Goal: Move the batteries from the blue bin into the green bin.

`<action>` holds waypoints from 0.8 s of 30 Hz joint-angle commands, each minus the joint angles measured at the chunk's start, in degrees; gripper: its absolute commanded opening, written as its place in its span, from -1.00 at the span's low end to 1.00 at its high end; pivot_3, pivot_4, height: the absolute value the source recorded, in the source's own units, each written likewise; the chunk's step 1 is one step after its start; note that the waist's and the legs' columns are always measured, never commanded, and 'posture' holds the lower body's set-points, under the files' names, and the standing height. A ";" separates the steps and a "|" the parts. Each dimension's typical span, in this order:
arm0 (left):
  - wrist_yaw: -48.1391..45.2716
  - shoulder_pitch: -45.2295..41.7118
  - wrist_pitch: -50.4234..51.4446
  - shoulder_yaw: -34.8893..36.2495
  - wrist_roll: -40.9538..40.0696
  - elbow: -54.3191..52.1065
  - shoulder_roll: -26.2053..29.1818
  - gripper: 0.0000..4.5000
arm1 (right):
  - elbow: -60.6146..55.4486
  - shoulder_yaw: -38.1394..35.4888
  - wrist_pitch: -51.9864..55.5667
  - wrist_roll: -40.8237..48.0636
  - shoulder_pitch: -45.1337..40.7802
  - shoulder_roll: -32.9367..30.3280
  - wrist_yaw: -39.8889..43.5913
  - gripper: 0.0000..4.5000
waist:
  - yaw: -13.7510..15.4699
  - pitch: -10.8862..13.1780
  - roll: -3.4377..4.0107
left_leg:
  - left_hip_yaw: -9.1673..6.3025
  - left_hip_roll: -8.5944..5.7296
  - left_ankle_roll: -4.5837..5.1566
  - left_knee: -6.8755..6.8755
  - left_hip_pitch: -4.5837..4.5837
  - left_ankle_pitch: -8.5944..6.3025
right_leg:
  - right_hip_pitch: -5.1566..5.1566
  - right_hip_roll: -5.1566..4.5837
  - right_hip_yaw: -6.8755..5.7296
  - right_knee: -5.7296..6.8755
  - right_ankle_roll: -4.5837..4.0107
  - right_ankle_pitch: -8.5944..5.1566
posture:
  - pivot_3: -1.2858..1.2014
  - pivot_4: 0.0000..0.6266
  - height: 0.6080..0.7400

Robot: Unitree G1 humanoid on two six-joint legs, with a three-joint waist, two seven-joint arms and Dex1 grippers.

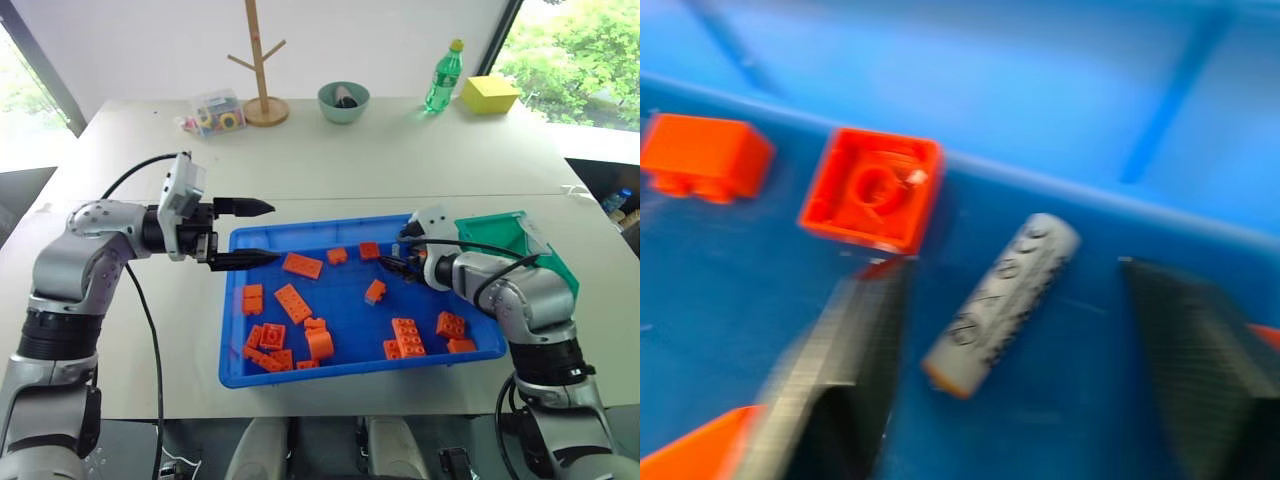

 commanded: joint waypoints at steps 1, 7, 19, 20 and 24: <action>0.07 -0.44 -0.77 2.20 -0.79 -1.09 0.15 1.00 | -0.42 0.90 -0.08 -0.86 0.35 0.09 0.67 -0.52 | -0.03 0.00 0.00 | 0.00 0.01 0.00 0.00 0.01 0.00 | 0.01 0.01 0.00 0.00 0.00 0.00 | 0.03 -0.52 0.44; -0.07 -0.44 -0.98 2.12 -0.60 -0.87 0.12 1.00 | -6.53 -3.96 4.13 3.00 -0.71 0.26 1.76 -0.97 | 0.10 0.01 0.01 | -0.01 0.00 0.00 0.00 0.03 0.00 | 0.03 0.00 0.00 0.00 0.00 0.00 | 0.03 -0.52 0.44; -1.60 0.14 -0.12 1.88 -1.13 -1.21 0.68 1.00 | -14.27 -26.82 15.19 9.34 -2.37 -19.74 8.85 -0.97 | 0.39 0.02 0.03 | -0.02 0.00 0.05 -0.04 -0.04 -0.03 | 0.02 -0.01 -0.02 -0.08 0.02 -0.01 | 0.03 -0.52 0.44; -1.86 0.21 -0.07 1.95 -1.16 -1.12 0.80 1.00 | -13.88 -28.34 14.67 9.17 -0.55 -22.23 9.92 -0.97 | 0.39 0.02 0.03 | -0.01 0.00 0.05 -0.04 -0.04 -0.03 | 0.02 -0.02 -0.02 -0.09 0.02 -0.02 | 0.03 -0.52 0.44; -2.72 0.13 -0.27 1.89 -0.91 -0.55 1.02 1.00 | -11.84 -33.05 13.04 8.62 7.05 -26.38 12.10 -0.97 | 0.03 0.02 0.02 | 0.06 0.02 0.07 -0.04 -0.03 -0.04 | 0.02 -0.06 -0.01 -0.08 0.02 -0.02 | 0.03 -0.52 0.44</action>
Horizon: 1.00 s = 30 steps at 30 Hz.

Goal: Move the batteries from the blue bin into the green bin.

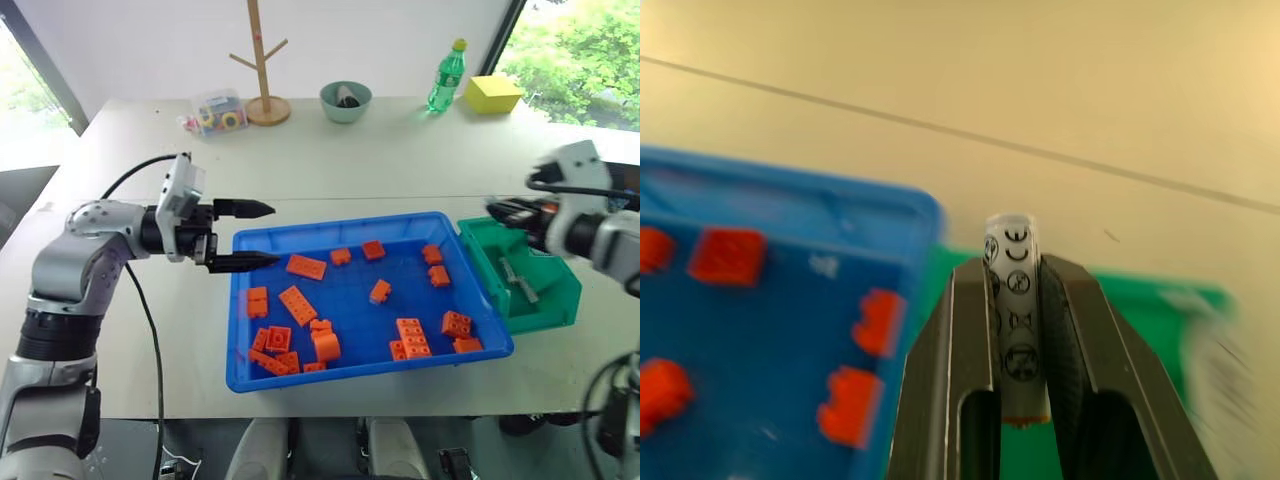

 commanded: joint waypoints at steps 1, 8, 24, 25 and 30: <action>-0.89 -0.80 -0.33 1.44 -0.71 -0.14 0.57 1.00 | 0.06 -4.50 -1.97 -0.06 3.85 -0.97 1.67 -0.75 | -0.15 0.00 0.00 | 0.02 0.02 0.00 0.00 0.01 0.00 | 0.00 0.01 0.00 0.00 0.00 0.00 | 0.03 -0.52 0.44; -1.43 -2.34 -0.49 0.71 -0.11 1.07 0.07 1.00 | 0.22 -3.91 -3.78 -0.38 5.34 3.25 -0.76 0.72 | 0.02 0.00 0.01 | 0.07 0.07 0.00 0.01 0.07 0.00 | 0.00 0.03 0.03 0.04 0.00 0.00 | 0.03 -0.52 0.44; -3.84 0.07 0.30 1.63 -0.24 0.62 4.17 1.00 | 3.46 -14.34 -43.85 -4.94 38.10 -11.00 42.08 0.99 | 1.08 0.01 0.01 | 0.10 0.06 0.06 0.02 0.09 -0.04 | 0.08 0.05 0.01 -0.03 0.03 -0.02 | 0.03 -0.52 0.44; -3.85 -0.08 0.34 1.66 -0.18 0.77 4.37 1.00 | 4.54 -14.69 -47.00 -6.06 39.80 -11.35 44.04 0.99 | 1.13 0.01 0.00 | 0.10 0.07 0.06 0.02 0.10 -0.04 | 0.10 0.05 0.01 -0.04 0.06 -0.03 | 0.03 -0.52 0.44; -3.93 -0.15 0.53 2.31 -0.24 1.35 5.43 1.00 | 10.75 -15.57 -52.23 -5.23 37.09 -11.62 46.41 0.99 | 0.98 0.03 -0.02 | 0.15 0.07 0.06 0.05 0.18 -0.04 | 0.18 0.01 0.06 -0.15 0.05 -0.03 | 0.03 -0.52 0.44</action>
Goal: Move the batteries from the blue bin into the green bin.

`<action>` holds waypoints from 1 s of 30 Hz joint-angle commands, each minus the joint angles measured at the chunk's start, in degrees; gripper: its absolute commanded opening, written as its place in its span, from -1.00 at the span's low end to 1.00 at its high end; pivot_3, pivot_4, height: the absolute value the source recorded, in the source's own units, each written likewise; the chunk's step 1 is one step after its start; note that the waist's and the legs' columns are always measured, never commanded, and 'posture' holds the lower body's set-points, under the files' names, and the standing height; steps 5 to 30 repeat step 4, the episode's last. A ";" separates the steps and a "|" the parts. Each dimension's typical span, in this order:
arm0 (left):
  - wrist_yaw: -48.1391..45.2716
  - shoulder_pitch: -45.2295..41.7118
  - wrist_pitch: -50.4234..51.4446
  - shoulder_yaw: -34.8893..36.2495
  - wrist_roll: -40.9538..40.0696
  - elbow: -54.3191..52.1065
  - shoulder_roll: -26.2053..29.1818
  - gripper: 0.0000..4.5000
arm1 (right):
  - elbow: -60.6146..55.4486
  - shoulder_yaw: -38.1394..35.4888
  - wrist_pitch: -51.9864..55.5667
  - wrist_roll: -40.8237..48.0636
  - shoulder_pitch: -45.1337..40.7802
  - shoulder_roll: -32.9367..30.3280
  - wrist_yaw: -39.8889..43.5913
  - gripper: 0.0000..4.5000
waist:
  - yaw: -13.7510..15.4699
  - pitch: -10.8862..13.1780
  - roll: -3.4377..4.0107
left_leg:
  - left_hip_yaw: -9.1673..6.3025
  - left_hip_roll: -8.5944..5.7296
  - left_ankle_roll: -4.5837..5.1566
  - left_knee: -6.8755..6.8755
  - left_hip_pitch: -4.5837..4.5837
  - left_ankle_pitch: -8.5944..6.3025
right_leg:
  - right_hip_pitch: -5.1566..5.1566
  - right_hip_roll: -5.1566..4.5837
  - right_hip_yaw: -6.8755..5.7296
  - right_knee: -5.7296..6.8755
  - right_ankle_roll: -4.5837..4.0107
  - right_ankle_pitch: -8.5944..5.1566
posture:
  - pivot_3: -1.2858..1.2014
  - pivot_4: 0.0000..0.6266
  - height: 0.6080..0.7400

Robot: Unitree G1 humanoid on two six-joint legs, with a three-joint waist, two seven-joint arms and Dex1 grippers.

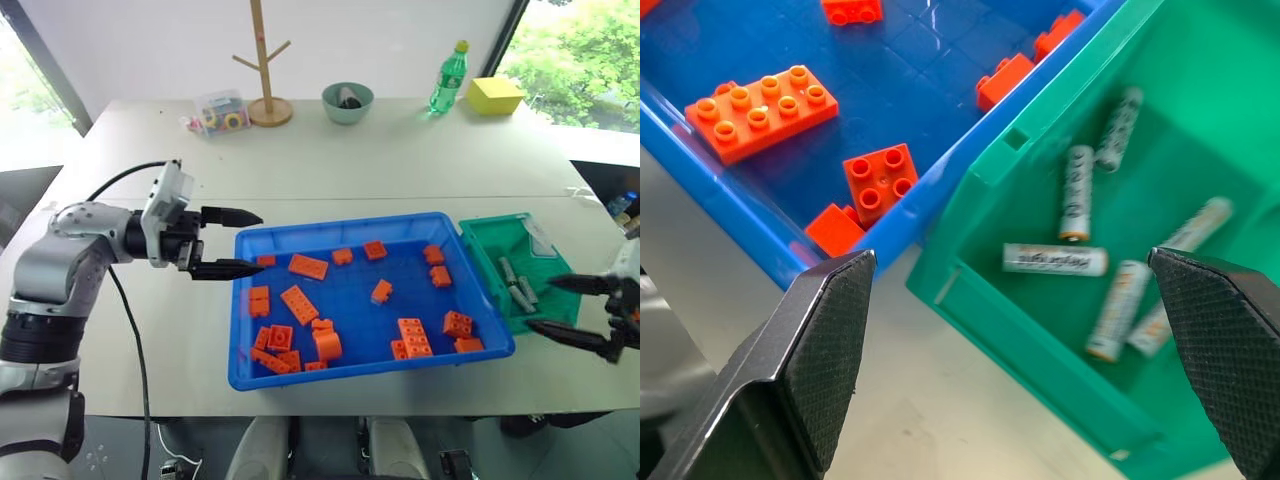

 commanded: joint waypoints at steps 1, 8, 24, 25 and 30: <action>-0.70 -0.68 -0.40 2.40 -0.23 -0.01 1.59 1.00 | 2.24 -2.52 -2.23 0.77 -1.94 -1.37 1.28 0.99 | 0.10 0.00 0.01 | 0.00 0.00 0.00 0.00 0.00 0.00 | 0.00 -0.01 0.00 0.00 -0.01 0.00 | 0.03 -0.52 0.44; -1.27 -0.59 -1.25 2.40 0.33 0.50 2.32 1.00 | 2.65 -2.72 -2.95 0.49 -1.91 -1.14 1.96 0.99 | 0.31 0.00 0.01 | -0.07 0.03 -0.01 -0.02 0.00 0.00 | -0.01 -0.03 -0.01 0.01 -0.03 -0.01 | 0.03 -0.52 0.44; -1.27 -0.59 -1.25 2.40 0.33 0.50 2.32 1.00 | 2.65 -2.72 -2.95 0.49 -1.91 -1.14 1.96 0.99 | 0.31 0.00 0.01 | -0.07 0.03 -0.01 -0.02 0.00 0.00 | -0.01 -0.03 -0.01 0.01 -0.03 -0.01 | 0.03 -0.52 0.44; -1.27 -0.59 -1.25 2.40 0.33 0.50 2.32 1.00 | 2.65 -2.72 -2.95 0.49 -1.91 -1.14 1.96 0.99 | 0.31 0.00 0.01 | -0.07 0.03 -0.01 -0.02 0.00 0.00 | -0.01 -0.03 -0.01 0.01 -0.03 -0.01 | 0.03 -0.52 0.44; -1.27 -0.59 -1.25 2.40 0.33 0.50 2.32 1.00 | 2.65 -2.72 -2.95 0.49 -1.91 -1.14 1.96 0.99 | 0.31 0.00 0.01 | -0.07 0.03 -0.01 -0.02 0.00 0.00 | -0.01 -0.03 -0.01 0.01 -0.03 -0.01 | 0.03 -0.52 0.44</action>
